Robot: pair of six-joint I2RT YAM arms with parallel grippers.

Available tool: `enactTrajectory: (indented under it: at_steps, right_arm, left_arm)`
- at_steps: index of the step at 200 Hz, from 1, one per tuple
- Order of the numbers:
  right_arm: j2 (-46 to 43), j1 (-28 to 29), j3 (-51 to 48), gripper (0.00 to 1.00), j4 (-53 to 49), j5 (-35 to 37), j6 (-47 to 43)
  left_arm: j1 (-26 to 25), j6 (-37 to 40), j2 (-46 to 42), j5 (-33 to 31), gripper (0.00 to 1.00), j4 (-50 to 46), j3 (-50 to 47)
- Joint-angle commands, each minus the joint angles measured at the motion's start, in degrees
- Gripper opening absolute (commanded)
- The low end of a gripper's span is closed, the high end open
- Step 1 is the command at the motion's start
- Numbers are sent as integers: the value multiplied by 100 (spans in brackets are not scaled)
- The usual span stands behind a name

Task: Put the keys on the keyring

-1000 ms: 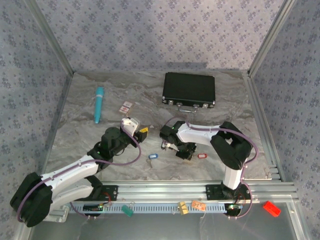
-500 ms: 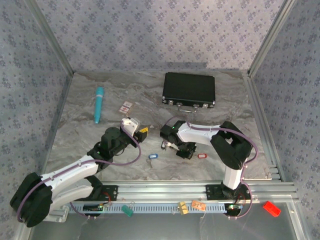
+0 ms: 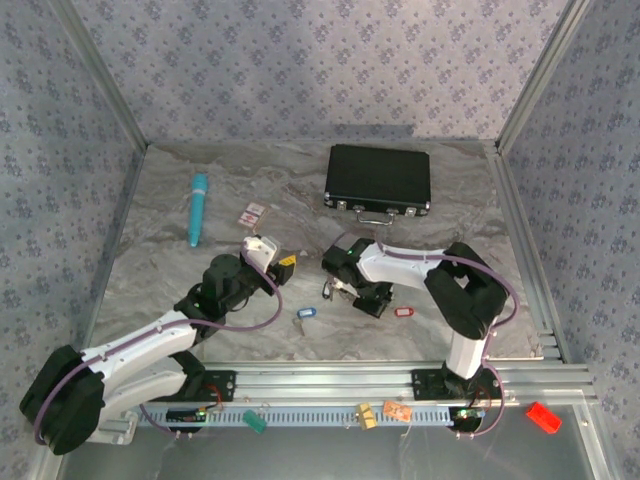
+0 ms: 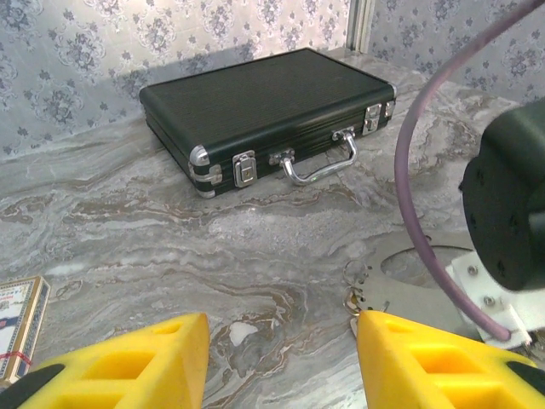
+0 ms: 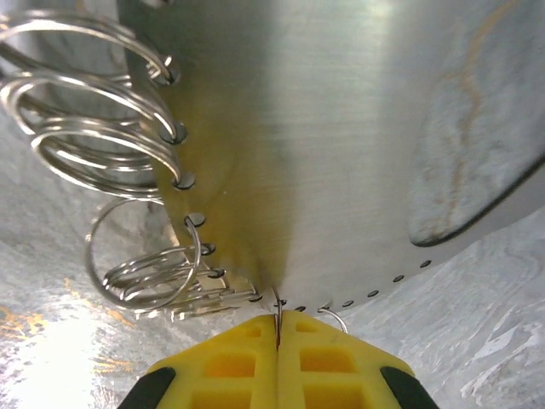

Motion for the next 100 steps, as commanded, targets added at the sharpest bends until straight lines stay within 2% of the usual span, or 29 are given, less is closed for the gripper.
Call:
enactTrajectory:
  at_steps: [1,42,100]
  right_arm:
    - [-539,-53,109,0,323,-5,-177]
    - [-1259,-92,99,0,1090,-96,-430]
    - [-1911,-145,-13,0,2626,-802,-862]
  left_arm:
    - [33,134,-136,-79,49,-154,239]
    - [173,276,-180,-49,49,-512,533]
    - [704,667,-113,634,46,-1323,1186]
